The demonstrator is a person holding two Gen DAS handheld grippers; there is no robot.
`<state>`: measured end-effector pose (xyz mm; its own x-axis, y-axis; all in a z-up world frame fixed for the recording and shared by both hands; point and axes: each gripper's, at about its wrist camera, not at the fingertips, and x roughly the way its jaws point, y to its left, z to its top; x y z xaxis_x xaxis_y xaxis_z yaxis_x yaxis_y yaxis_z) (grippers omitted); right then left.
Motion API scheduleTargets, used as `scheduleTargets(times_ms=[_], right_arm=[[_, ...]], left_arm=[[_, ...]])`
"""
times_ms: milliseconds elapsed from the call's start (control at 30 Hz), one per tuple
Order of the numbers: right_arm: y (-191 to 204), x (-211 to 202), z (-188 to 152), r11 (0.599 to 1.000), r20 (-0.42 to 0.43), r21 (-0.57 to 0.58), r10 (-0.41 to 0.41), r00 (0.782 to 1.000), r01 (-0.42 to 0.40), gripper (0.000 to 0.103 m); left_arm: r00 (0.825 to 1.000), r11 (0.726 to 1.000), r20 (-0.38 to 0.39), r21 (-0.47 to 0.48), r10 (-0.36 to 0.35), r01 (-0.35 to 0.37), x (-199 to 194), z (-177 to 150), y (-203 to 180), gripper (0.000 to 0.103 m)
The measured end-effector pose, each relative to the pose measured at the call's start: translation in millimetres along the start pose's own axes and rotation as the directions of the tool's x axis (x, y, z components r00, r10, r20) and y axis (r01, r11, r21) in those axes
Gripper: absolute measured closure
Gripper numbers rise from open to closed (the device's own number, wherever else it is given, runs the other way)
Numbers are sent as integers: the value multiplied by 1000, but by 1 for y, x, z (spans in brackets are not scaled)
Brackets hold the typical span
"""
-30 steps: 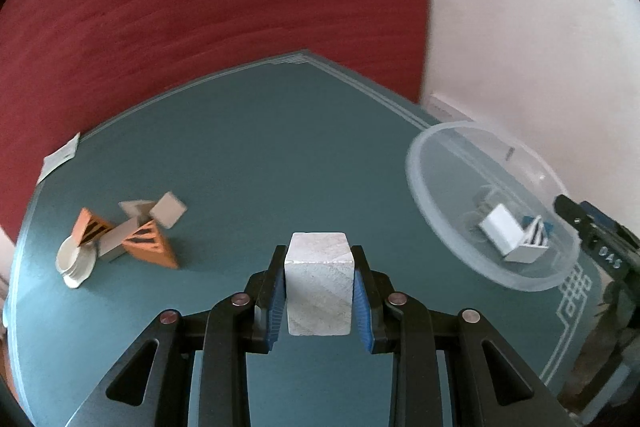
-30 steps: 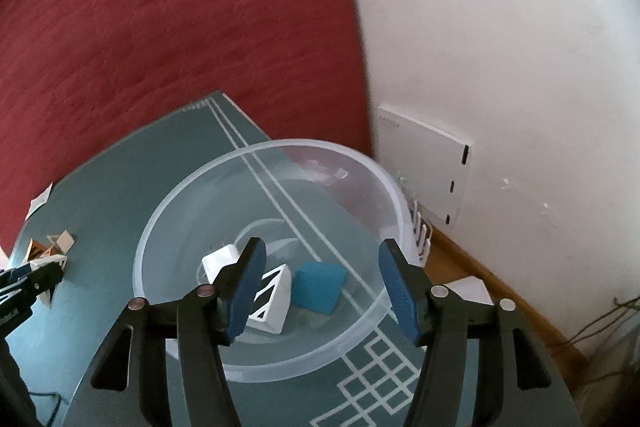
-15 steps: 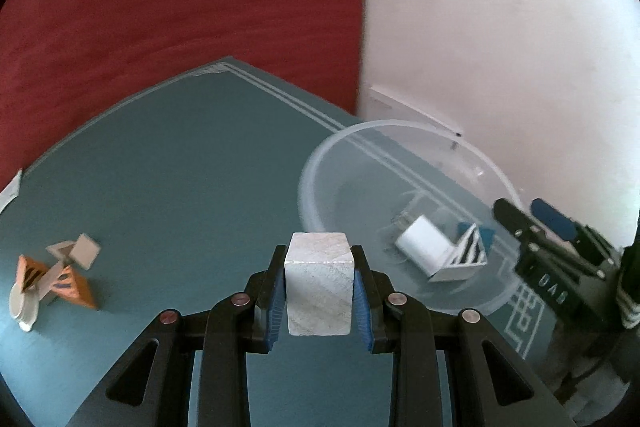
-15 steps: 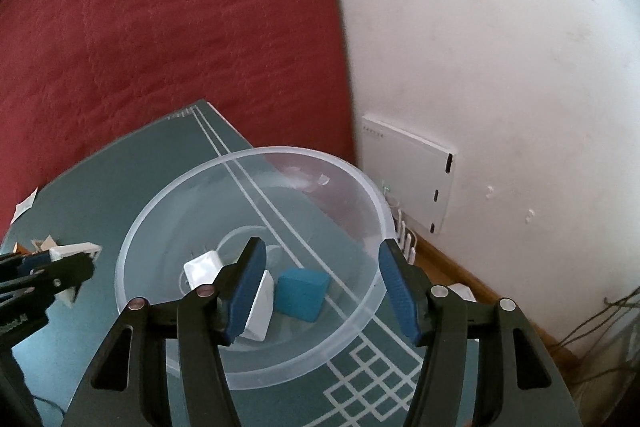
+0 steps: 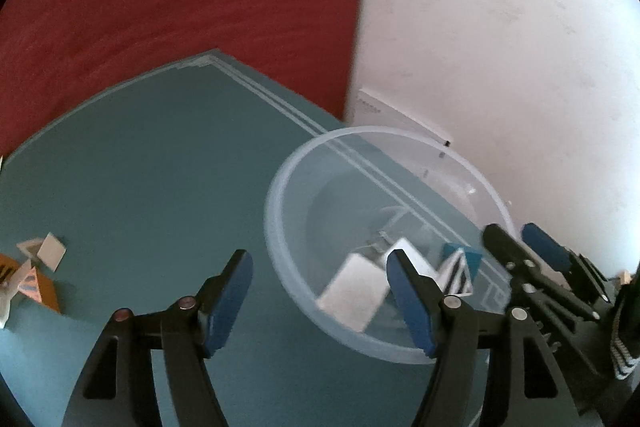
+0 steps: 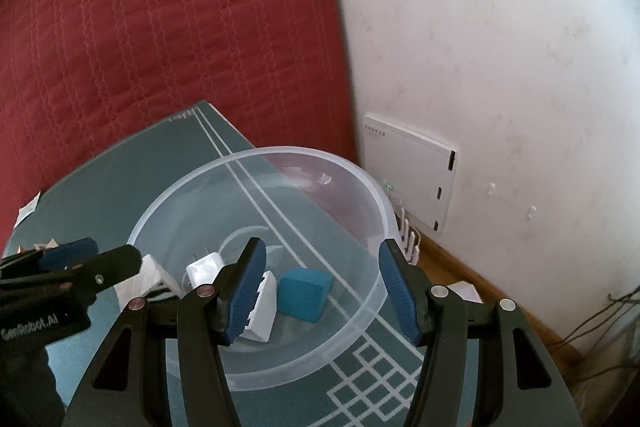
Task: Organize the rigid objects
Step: 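Lower the white block into the clear bowl and open the left tool, then move both tools back toward the remaining blocks on the table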
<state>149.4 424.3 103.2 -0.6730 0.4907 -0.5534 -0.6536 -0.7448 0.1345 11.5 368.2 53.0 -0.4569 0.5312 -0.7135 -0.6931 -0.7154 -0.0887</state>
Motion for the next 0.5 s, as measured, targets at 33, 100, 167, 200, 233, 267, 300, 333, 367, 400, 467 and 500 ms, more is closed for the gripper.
scheduleTargets(times_ms=[33, 100, 167, 200, 233, 267, 300, 333, 367, 400, 467, 500], right_arm=[[0, 0, 0, 1000, -1, -1, 0, 1000, 0, 43], [1, 0, 0, 1000, -2, -2, 1, 1000, -1, 43], [3, 0, -1, 1000, -3, -6, 0, 1000, 0, 43], [3, -3, -3, 1000, -3, -8, 1, 1000, -1, 43], [3, -6, -4, 1000, -1, -11, 1, 1000, -1, 43], [4, -7, -5, 1000, 0, -12, 2, 1000, -2, 43], [5, -9, -6, 1000, 0, -15, 3, 1000, -3, 43], [6, -10, -7, 1000, 0, -16, 3, 1000, -3, 43], [7, -11, -8, 1000, -2, -18, 4, 1000, -4, 43], [9, -12, -10, 1000, -3, -21, 6, 1000, -6, 43], [10, -16, -12, 1000, 0, -23, 8, 1000, -8, 43], [10, -18, -12, 1000, 3, -24, 9, 1000, -9, 43]], left_arm=[[1000, 1000, 0, -10, 9, -9, 0, 0, 1, 30], [999, 999, 5, -21, 44, -43, -3, -5, 9, 30], [996, 996, 10, -24, 89, -89, -3, -8, 14, 30], [994, 994, 10, -21, 110, -110, -3, -11, 16, 30], [992, 992, 11, -18, 124, -123, -4, -14, 16, 30], [991, 990, 10, -17, 137, -137, -6, -16, 18, 30], [990, 990, 7, -19, 142, -142, -7, -19, 20, 30], [990, 990, 4, -22, 142, -142, -6, -20, 19, 30], [990, 990, 1, -25, 140, -140, -7, -22, 20, 30], [990, 990, 2, -24, 138, -138, -8, -23, 19, 30], [991, 991, 10, -16, 136, -136, -11, -23, 16, 28], [991, 991, 16, -14, 130, -130, -14, -24, 15, 27]])
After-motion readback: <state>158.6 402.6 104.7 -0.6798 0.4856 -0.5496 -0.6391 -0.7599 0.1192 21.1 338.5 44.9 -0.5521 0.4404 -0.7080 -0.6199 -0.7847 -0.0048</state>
